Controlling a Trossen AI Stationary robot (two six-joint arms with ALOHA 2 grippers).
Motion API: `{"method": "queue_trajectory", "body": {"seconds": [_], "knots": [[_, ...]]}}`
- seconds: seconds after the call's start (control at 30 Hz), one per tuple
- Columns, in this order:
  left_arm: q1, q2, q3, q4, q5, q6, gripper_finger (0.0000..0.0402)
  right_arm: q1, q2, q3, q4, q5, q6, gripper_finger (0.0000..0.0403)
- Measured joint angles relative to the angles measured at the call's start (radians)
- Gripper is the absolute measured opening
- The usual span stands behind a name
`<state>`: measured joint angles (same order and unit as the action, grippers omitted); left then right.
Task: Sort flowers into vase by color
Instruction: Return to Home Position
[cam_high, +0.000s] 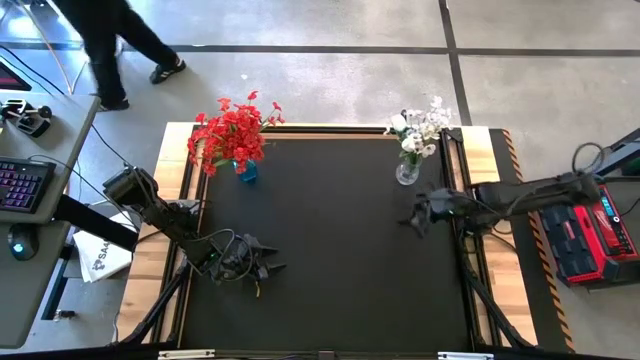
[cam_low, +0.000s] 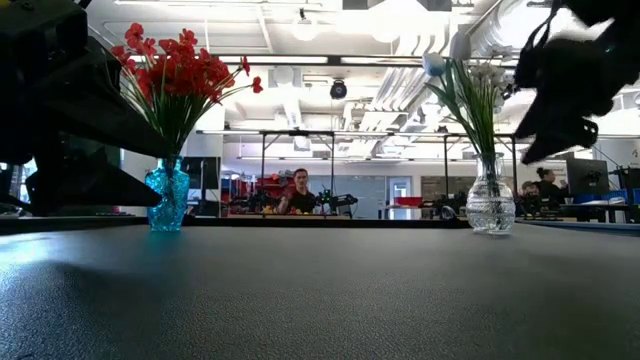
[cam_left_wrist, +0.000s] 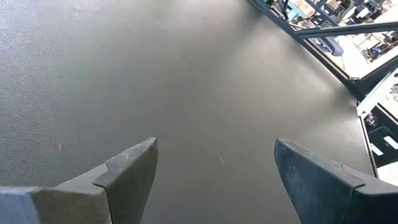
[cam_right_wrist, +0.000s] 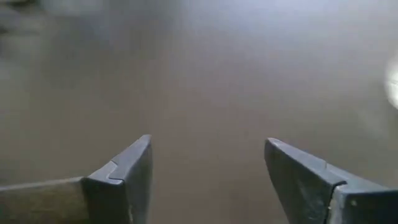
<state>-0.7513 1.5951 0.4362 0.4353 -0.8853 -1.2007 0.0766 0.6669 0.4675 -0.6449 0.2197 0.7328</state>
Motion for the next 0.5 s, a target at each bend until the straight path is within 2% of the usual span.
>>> {"method": "queue_trajectory", "body": {"seconds": [0.1,0.23,0.37,0.5], "knots": [[0.000,0.000,0.000,0.000,-0.006,0.002,0.0310,0.139,-0.060,-0.041,0.149,-0.027,-0.055,0.0235],[0.000,0.000,0.000,0.014,-0.030,0.036,0.0310,0.269,-0.150,-0.078,0.318,-0.055,-0.163,0.0199],[0.000,0.000,0.000,0.071,-0.044,0.121,0.0310,0.335,-0.256,-0.101,0.438,-0.052,-0.310,0.0161],[0.006,0.000,0.000,0.176,-0.091,0.250,0.0310,0.342,-0.357,-0.124,0.456,-0.055,-0.424,0.0131]]}}
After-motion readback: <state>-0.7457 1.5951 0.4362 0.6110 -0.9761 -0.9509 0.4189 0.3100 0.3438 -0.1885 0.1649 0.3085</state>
